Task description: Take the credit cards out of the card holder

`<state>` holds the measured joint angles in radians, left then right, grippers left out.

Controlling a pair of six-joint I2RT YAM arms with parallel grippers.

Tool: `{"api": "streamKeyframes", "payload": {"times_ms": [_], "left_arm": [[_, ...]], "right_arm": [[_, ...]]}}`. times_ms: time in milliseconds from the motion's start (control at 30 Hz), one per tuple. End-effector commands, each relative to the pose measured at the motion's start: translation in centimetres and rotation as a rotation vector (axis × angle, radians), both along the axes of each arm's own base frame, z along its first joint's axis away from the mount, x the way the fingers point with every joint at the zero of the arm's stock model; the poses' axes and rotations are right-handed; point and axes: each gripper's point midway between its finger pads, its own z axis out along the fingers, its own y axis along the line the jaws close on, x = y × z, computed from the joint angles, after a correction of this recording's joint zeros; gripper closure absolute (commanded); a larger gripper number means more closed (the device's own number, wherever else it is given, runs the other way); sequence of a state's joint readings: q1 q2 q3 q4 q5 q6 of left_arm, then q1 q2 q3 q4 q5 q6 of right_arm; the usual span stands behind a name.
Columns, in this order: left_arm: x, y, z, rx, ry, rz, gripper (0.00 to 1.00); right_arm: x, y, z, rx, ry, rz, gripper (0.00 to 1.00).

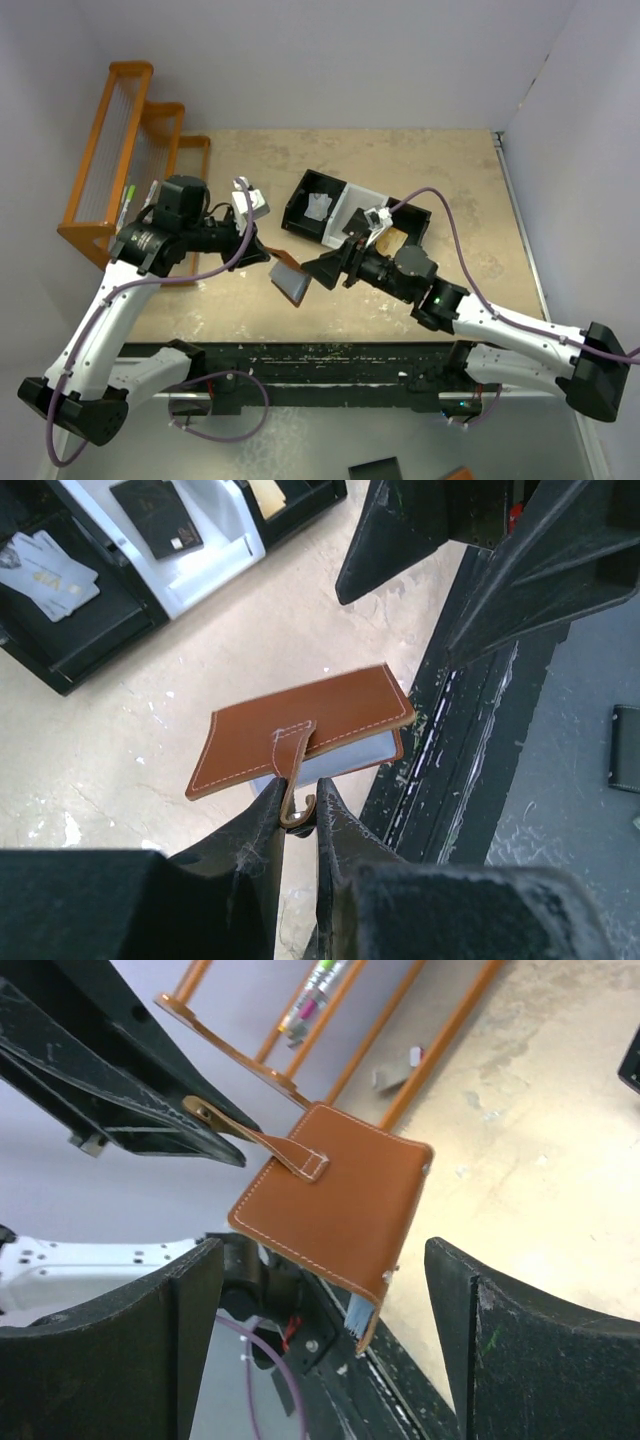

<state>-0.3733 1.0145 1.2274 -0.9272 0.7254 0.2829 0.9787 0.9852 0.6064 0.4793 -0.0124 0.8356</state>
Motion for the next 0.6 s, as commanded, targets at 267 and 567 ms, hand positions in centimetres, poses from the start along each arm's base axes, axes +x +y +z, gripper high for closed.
{"api": "streamKeyframes", "payload": {"times_ms": [267, 567], "left_arm": [[-0.7, -0.4, -0.1, 0.002, 0.119, -0.018, 1.0], [0.8, -0.2, -0.2, 0.029, 0.151, 0.067, 1.0]], "right_arm": [[-1.9, 0.2, 1.6, -0.055, -0.369, 0.148, 0.05], [-2.1, 2.2, 1.5, -0.241, -0.474, 0.084, 0.01]]}}
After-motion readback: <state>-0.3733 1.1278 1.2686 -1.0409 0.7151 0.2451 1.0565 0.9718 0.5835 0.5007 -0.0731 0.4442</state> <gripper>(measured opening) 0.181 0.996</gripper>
